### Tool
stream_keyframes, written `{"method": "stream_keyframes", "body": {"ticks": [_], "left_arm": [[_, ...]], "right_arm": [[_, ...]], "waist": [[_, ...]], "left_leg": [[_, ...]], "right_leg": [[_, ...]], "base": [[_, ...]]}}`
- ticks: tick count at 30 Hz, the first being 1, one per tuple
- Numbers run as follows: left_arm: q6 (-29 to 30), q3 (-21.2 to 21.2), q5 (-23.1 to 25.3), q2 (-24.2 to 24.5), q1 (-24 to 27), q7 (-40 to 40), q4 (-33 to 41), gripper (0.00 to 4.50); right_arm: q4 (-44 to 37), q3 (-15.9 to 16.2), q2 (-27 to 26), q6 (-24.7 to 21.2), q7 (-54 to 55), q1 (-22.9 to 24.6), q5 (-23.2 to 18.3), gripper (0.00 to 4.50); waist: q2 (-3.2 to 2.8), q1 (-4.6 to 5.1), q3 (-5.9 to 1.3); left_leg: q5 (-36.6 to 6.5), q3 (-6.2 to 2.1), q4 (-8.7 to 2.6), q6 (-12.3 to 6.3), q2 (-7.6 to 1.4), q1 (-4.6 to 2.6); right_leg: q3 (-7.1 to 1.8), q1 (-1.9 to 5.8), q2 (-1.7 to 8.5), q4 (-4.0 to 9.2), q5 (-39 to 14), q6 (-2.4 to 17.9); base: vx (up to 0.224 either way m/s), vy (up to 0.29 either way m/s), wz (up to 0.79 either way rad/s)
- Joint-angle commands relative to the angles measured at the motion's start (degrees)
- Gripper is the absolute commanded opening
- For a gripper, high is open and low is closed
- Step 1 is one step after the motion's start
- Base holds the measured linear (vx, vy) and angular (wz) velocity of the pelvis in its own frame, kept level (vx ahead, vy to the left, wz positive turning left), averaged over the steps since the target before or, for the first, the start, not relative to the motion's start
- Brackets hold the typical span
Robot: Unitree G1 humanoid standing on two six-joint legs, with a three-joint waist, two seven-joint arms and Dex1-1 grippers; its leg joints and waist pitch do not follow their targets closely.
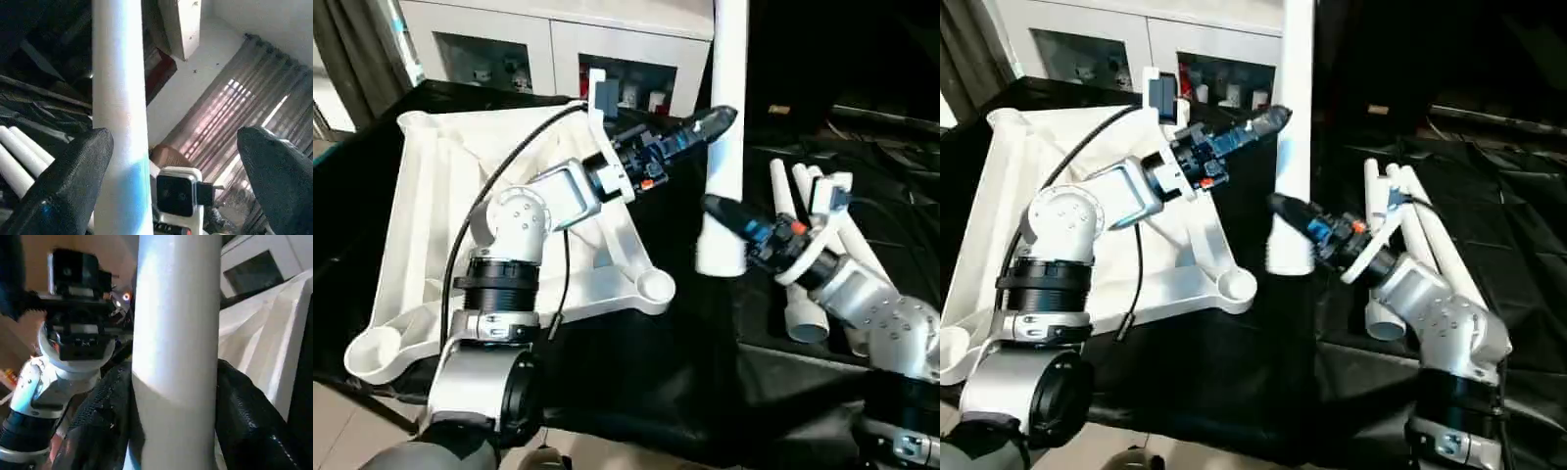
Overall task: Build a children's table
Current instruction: Pick table leg
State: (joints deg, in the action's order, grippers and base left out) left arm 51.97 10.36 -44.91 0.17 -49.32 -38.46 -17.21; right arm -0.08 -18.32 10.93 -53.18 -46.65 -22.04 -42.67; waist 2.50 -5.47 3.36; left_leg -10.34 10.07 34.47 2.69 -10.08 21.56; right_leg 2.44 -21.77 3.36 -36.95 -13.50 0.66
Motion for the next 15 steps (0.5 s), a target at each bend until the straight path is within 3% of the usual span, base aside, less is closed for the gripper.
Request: {"method": "stream_keyframes", "body": {"ticks": [1,2,3,7,12,15], "left_arm": [[-1.7,-2.3,2.5,-0.8,0.8,2.7,1.1,4.5],[-1.8,-2.3,2.7,-0.9,0.8,2.9,1.1,4.32],[-3.0,-2.4,3.9,-1.0,1.2,4.9,1.2,4.22],[-4.9,-3.9,8.0,-0.7,2.4,9.3,2.2,4.01],[-5.8,-3.4,10.2,-0.4,3.5,12.8,2.7,3.56],[-7.0,-2.7,11.4,-0.6,4.0,15.4,3.4,3.35]], "right_arm": [[-3.2,4.3,0.6,2.1,0.4,0.1,3.0,1.92],[-3.2,4.5,0.6,2.2,0.5,0.1,3.2,1.92],[-3.5,6.4,0.7,3.7,1.3,-0.1,5.3,1.91],[-4.0,9.6,0.1,6.8,4.1,-1.1,8.9,1.91],[-5.3,10.8,-0.7,7.8,6.3,-1.8,9.9,1.91],[-5.9,11.5,-0.6,9.0,8.3,-1.9,11.7,1.91]], "waist": [[0.53,-0.21,-3.73],[0.53,-0.11,-3.67],[1.03,0.05,-3.65],[0.75,0.12,-3.69],[0.1,0.07,-3.88],[0.33,0.06,-4.02]], "left_leg": [[-3.0,-0.85,-3.63,-2.02,-2.87,-0.73],[-3.3,-0.94,-3.7,-1.52,-2.98,-0.63],[-3.4,-0.88,-3.72,-1.35,-2.89,-0.61],[-3.3,-0.98,-3.79,-1.02,-3.01,-0.79],[-1.8,-1.09,-3.7,-1.49,-3.08,-0.75],[-0.8,-1.04,-3.61,-1.97,-3.14,-0.78]], "right_leg": [[-2.59,3.03,4.9,4.88,-1.3,12.7],[-2.6,3.08,4.93,4.96,-1.5,12.1],[-2.64,3.13,4.82,4.99,-1.4,11.5],[-2.73,2.89,4.93,5.0,-2.4,10.3],[-2.65,2.87,4.81,4.37,3.6,12.0],[-2.57,2.93,4.83,4.15,6.6,13.1]], "base": [[0.0,0.0,0.0],[0.0,0.0,0.0],[0.0,0.0,0.0],[0.0,0.0,0.0],[0.0,0.0,0.0],[0.0,0.0,0.0]]}}
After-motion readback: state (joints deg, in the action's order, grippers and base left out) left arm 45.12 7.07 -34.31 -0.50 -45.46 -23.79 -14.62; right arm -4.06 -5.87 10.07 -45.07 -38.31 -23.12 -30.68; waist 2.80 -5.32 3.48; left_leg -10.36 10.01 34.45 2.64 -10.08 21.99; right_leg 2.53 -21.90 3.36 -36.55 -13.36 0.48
